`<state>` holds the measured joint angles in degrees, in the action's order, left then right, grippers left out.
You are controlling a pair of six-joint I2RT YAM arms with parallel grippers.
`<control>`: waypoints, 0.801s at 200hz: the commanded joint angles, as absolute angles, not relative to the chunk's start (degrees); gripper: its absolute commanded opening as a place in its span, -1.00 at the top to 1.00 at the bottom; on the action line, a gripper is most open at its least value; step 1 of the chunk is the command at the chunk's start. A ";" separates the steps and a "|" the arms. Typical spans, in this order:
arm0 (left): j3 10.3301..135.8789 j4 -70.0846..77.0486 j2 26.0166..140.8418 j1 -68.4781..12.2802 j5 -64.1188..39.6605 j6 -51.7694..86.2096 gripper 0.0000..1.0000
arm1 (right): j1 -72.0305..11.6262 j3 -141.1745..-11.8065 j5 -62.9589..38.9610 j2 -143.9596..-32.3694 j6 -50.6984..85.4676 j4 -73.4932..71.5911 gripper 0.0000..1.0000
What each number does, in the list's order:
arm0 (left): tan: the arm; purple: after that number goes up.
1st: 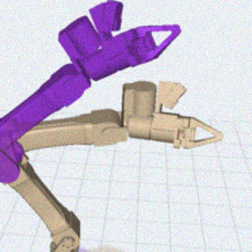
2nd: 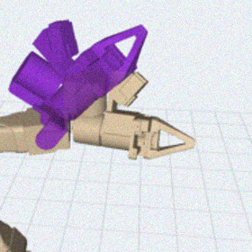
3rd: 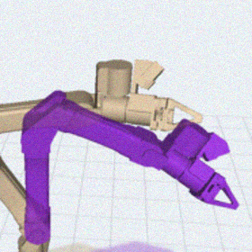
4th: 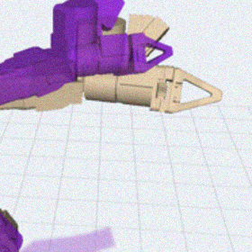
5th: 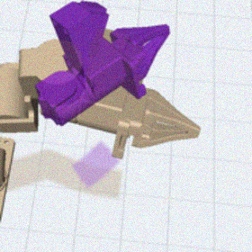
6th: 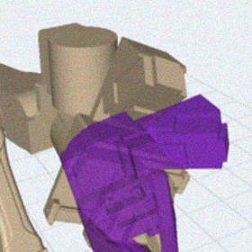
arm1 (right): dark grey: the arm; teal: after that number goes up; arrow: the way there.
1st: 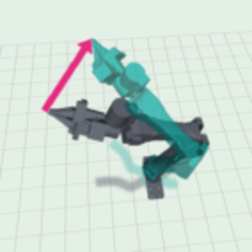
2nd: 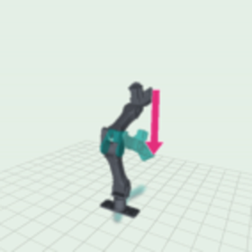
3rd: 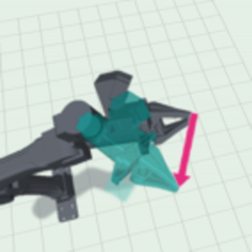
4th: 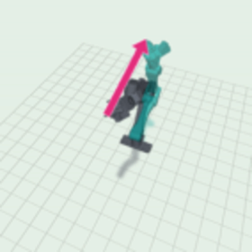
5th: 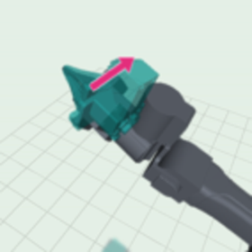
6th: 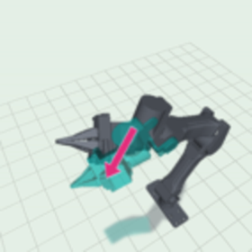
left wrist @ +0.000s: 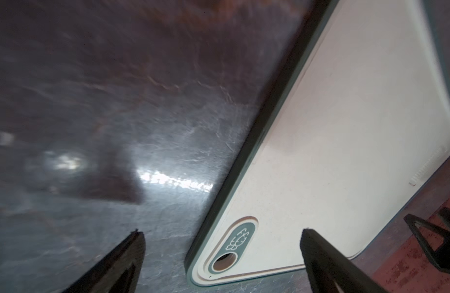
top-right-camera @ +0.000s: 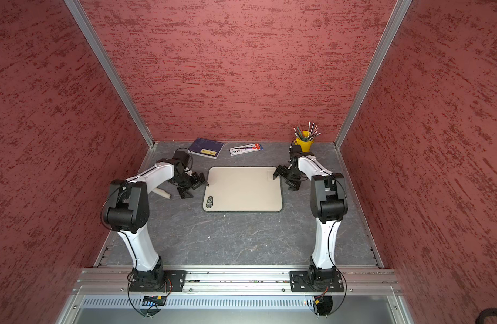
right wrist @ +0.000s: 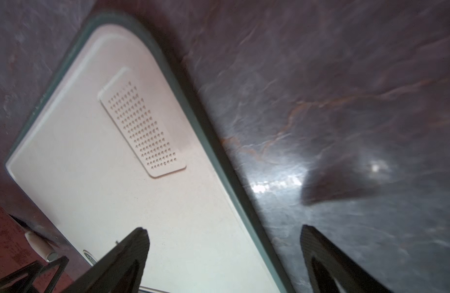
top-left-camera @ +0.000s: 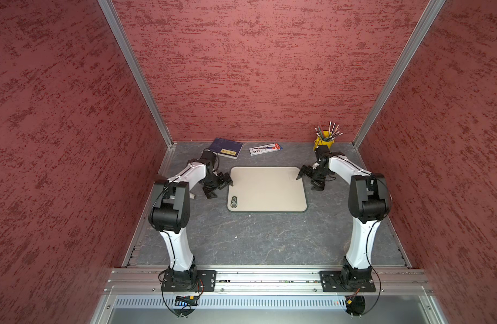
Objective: Align the knife with the edge of the cutting board
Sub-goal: Move the work surface to the center of the board, then pick up the knife at the center of the board.
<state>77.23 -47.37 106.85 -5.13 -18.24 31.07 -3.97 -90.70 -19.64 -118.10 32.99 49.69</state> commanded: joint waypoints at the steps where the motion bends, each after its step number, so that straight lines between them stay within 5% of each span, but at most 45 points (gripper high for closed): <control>1: 77.55 -49.05 99.67 -1.57 -13.17 31.08 -1.00 | -2.68 -91.02 -18.61 -112.90 33.25 49.65 -0.96; 75: 73.72 -51.70 101.05 17.87 -7.29 33.42 -0.86 | -3.20 -74.33 -23.73 -101.50 34.28 47.02 -0.97; 160: 84.42 -53.52 114.13 19.38 0.15 37.96 -0.78 | -6.57 -71.87 -24.31 -99.14 33.92 50.41 -0.96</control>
